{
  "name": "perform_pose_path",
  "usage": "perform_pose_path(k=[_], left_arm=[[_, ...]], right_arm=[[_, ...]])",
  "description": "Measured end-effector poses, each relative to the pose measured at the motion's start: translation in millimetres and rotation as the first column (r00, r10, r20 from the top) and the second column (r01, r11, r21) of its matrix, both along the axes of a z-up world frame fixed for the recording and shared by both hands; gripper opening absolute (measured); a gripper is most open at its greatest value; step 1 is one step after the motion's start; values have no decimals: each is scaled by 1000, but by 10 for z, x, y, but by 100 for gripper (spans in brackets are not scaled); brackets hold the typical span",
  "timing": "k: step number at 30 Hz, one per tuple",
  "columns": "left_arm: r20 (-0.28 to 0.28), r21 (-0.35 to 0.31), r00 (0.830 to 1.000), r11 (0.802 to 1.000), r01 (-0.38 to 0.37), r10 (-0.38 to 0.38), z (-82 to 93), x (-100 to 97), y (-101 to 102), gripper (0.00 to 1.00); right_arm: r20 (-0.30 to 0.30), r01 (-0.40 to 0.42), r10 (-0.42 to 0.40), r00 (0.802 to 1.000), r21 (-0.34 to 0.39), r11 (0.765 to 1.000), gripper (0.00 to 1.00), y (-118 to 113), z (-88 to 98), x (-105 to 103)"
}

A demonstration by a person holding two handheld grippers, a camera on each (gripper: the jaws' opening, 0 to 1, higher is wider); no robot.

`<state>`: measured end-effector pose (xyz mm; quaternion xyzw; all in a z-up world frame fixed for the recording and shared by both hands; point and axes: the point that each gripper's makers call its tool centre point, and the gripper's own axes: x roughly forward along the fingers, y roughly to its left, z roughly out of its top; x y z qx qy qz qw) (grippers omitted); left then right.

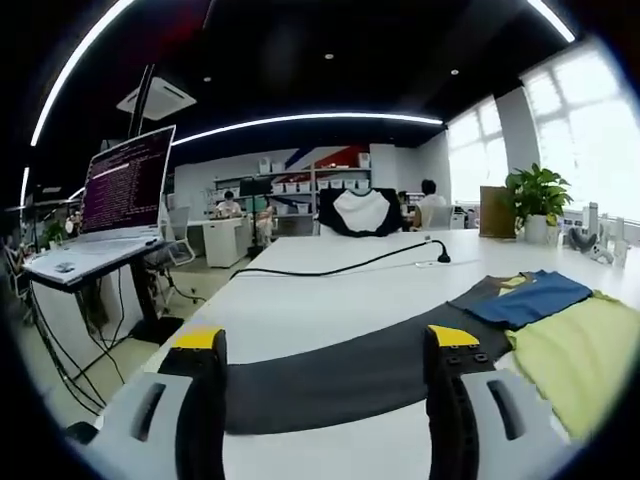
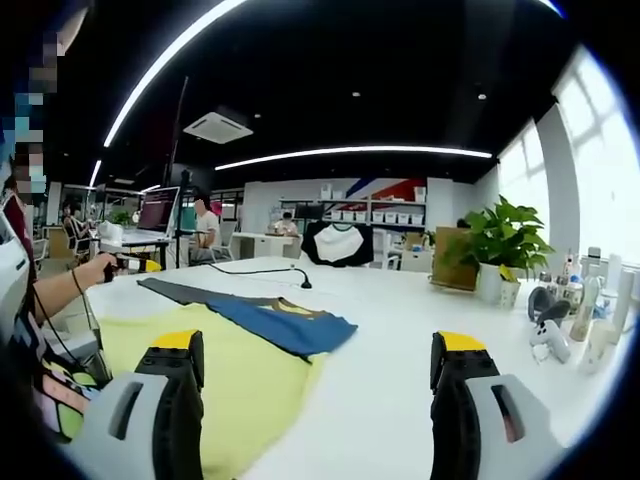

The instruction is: Fold the garment on the visible template until the final outline fits inside the template.

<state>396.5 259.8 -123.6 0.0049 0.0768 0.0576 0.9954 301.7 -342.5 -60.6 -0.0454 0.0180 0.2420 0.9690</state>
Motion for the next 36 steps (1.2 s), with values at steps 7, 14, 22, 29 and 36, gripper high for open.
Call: perform_pose_path(k=[7,14,22,29,36], left_arm=[[-80,-41,997,999,-20,16,-308,110,144,82],[-110,-159,992,985,-72,54,-486,148,318,76],[-148,-102,986,990,-98,83,-589,149,433,67],[-181,-29,974,989,-144,136,-650,167,515,51],[-150,9,981,992,-125,125,-662,229,458,18]], right_arm=[[-6,10,-10,1000,3,1000,97,-52,-19,2],[-14,6,-6,1000,1,1000,96,-45,-42,-9],[-10,8,-8,1000,0,1000,96,-34,-21,-22],[1,6,-6,1000,2,1000,95,-31,16,-48],[2,9,-9,1000,2,1000,95,-50,15,-62]])
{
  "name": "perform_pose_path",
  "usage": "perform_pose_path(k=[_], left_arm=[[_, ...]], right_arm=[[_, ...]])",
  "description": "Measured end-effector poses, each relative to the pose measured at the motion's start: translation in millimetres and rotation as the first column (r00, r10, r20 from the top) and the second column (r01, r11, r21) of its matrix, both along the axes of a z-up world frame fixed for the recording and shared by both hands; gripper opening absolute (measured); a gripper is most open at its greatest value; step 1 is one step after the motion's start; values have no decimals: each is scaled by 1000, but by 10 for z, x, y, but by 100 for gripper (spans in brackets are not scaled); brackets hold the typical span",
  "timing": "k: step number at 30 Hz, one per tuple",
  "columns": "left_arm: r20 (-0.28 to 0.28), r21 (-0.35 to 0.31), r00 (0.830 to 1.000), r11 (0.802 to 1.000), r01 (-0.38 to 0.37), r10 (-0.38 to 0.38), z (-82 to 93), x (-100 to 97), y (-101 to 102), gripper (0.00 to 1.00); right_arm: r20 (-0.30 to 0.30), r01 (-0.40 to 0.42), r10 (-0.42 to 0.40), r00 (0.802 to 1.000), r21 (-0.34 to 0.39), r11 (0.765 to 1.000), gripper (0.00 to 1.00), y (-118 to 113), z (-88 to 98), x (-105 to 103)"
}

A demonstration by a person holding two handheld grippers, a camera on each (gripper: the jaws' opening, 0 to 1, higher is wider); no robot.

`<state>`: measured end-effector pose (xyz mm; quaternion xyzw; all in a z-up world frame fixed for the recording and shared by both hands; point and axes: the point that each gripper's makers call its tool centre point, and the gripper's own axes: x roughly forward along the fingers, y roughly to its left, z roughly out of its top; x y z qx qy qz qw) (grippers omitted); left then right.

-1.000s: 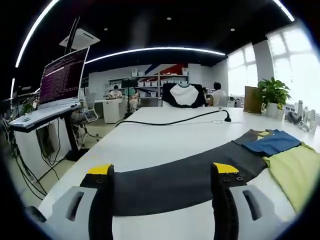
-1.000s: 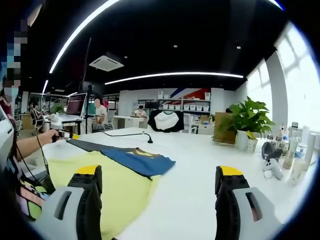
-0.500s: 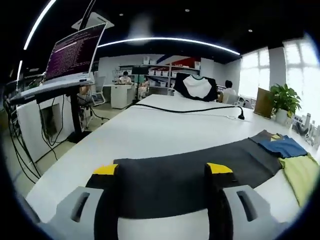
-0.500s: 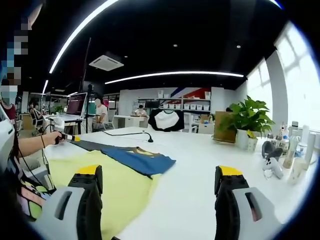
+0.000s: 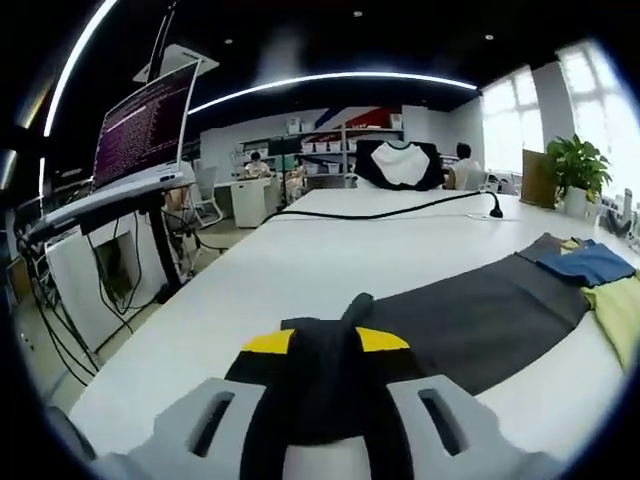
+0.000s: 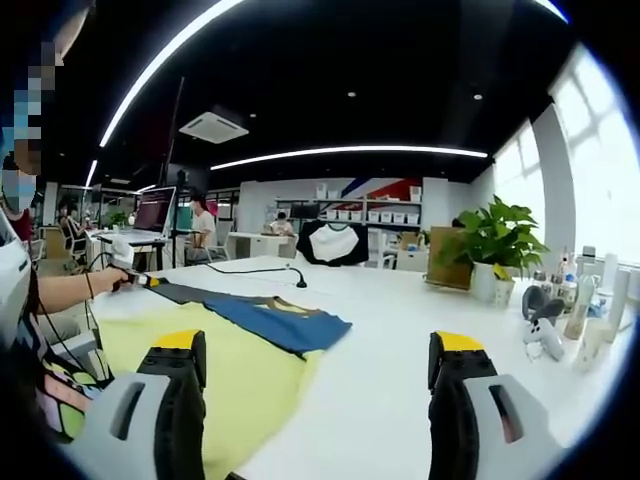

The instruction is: Fold the garment on the visible template until the final outline fits inside the template.

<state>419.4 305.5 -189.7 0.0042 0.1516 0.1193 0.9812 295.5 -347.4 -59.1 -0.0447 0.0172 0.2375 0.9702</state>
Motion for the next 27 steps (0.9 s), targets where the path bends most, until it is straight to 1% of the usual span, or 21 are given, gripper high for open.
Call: perform_pose_path(k=[5,6,8,11,15,18,22,24,27], left_arm=[[-14,37,999,999,31,-30,9,41,-48,5],[-15,37,999,999,29,-29,10,40,-42,4],[-13,11,1000,1000,22,-21,17,42,-31,4],[-11,-7,1000,1000,29,-29,26,40,-32,4],[-3,-81,1000,997,8,-8,37,38,-36,4],[2,-98,1000,995,1,-1,49,37,-44,4],[32,-143,999,990,-14,19,156,45,-48,4],[40,-151,999,988,-16,22,219,48,-60,4],[51,-143,999,990,-12,19,334,82,-79,4]], right_arm=[[0,8,-8,1000,4,1000,94,-37,0,-2],[1,9,-9,1000,4,1000,94,-44,-1,-1],[-1,11,-11,1000,5,1000,94,-57,-10,0],[-5,12,-12,1000,3,1000,94,-70,-27,3],[-11,20,-20,1000,1,1000,94,-101,-43,15],[-12,24,-24,1000,-1,1000,94,-120,-42,28],[-16,21,-21,1000,-2,1000,93,-114,-54,36],[-16,18,-18,1000,-3,1000,93,-109,-60,38],[-19,18,-18,1000,-3,1000,93,-113,-68,38]])
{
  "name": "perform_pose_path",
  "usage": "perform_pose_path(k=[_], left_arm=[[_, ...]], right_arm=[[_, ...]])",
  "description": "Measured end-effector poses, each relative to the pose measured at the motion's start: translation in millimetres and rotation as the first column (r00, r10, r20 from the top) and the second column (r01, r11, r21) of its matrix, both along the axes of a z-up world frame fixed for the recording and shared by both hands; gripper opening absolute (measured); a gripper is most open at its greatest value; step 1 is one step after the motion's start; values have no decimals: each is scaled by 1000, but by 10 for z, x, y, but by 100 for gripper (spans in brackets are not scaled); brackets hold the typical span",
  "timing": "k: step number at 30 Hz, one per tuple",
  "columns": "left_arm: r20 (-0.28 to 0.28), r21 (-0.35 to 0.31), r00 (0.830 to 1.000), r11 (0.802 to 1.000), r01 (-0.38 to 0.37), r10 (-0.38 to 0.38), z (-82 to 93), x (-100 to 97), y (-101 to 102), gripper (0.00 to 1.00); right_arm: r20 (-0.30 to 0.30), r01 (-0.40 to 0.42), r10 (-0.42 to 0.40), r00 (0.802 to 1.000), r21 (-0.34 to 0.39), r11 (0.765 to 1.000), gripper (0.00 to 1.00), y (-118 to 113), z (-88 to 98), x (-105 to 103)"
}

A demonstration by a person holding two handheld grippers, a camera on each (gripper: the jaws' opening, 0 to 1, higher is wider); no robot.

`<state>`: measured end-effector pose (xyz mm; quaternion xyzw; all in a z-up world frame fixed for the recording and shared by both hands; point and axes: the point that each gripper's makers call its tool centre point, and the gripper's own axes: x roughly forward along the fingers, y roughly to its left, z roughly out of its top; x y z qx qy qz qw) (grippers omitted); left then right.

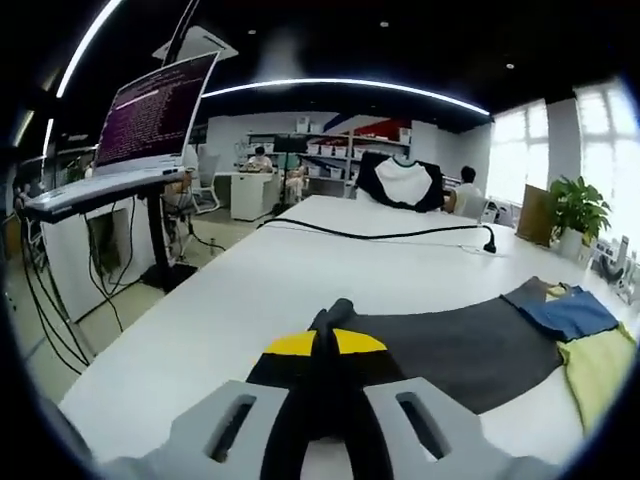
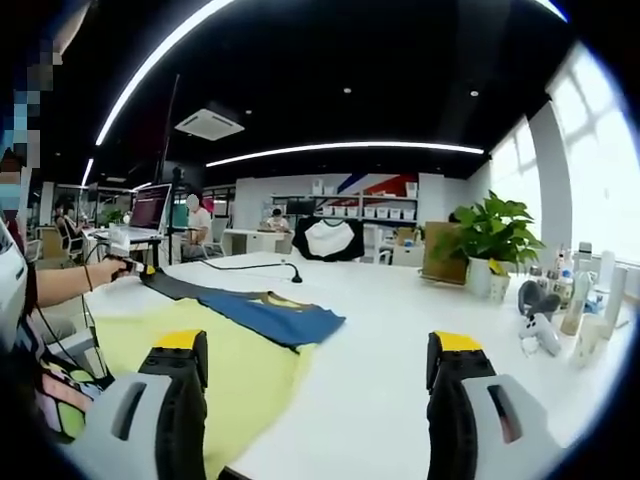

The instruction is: Fold the garment on the visible template until the final outline fits inside the template.

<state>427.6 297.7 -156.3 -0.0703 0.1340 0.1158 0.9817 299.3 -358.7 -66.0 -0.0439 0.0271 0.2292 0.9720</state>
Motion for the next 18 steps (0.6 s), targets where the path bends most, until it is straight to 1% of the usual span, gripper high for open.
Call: perform_pose_path(k=[5,10,14,18], left_arm=[[39,4,999,1000,11,-11,259,56,-56,4],[74,17,997,999,27,-28,508,74,-169,4],[106,23,993,998,55,-58,730,97,-273,4],[130,43,986,994,99,-104,948,117,-423,4]], right_arm=[[7,6,-6,1000,-1,1000,93,-21,30,-10],[12,10,-10,1000,0,1000,93,-29,51,-16],[13,6,-6,1000,-1,1000,93,-17,49,-24],[12,3,-3,1000,0,1000,93,-9,44,-29]])
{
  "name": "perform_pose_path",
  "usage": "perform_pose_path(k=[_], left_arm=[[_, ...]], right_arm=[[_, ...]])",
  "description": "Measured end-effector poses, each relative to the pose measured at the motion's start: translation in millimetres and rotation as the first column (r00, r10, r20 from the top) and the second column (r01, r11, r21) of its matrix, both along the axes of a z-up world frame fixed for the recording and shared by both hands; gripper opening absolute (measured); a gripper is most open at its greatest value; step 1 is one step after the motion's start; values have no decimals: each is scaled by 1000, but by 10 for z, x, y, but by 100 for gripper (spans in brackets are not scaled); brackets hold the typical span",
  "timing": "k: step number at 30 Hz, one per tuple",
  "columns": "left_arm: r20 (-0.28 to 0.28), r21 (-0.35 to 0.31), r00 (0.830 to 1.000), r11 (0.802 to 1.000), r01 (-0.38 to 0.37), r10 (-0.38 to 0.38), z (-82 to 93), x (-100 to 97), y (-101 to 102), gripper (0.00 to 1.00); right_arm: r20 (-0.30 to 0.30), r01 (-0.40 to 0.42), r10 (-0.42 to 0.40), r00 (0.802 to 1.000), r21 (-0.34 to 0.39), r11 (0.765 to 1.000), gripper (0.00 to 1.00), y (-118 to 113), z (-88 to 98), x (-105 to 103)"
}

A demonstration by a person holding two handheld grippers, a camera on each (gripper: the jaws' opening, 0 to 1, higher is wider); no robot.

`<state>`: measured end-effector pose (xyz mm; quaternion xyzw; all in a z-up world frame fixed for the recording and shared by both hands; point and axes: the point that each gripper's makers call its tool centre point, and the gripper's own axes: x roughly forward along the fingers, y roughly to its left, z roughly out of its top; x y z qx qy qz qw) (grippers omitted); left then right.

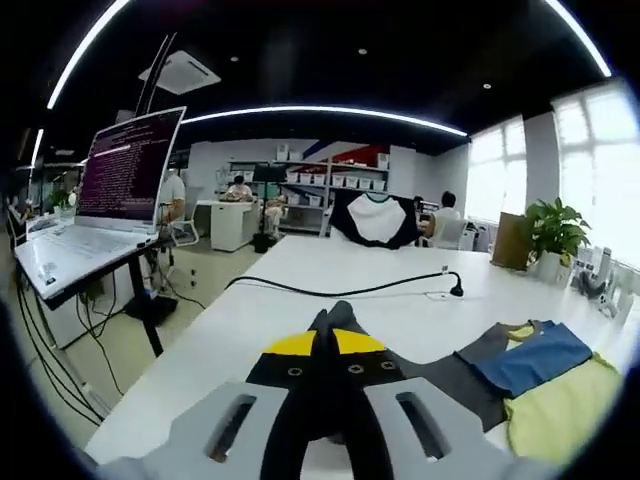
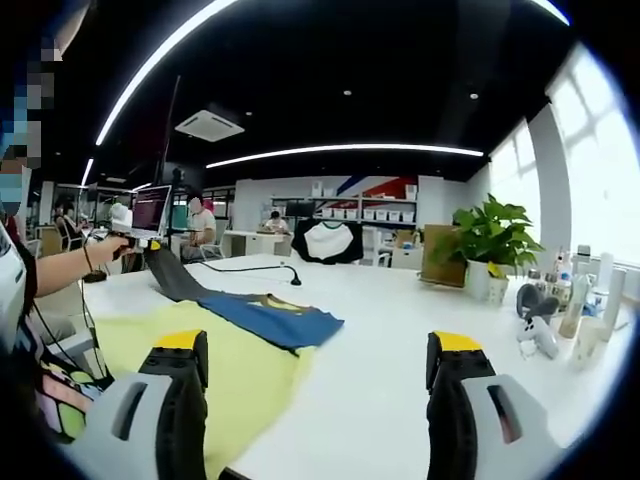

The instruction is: Fold the garment on the visible template until the final outline fits inside the template.

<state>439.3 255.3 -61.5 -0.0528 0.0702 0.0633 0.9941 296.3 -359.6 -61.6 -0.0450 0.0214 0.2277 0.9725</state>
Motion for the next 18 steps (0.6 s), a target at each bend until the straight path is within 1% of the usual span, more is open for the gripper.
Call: perform_pose_path(k=[5,9,14,18], left_arm=[[28,44,998,998,53,-54,297,36,-221,4],[41,51,996,995,82,-84,453,75,-366,4],[71,63,990,991,120,-124,702,135,-593,4],[83,86,984,985,151,-158,869,195,-774,4]], right_arm=[[-2,1,-1,1000,0,1000,93,-3,-5,-6],[-2,0,0,1000,2,1000,93,3,0,-15],[2,7,-7,1000,4,1000,93,-7,20,-19],[-1,2,-2,1000,0,1000,93,9,5,-16]])
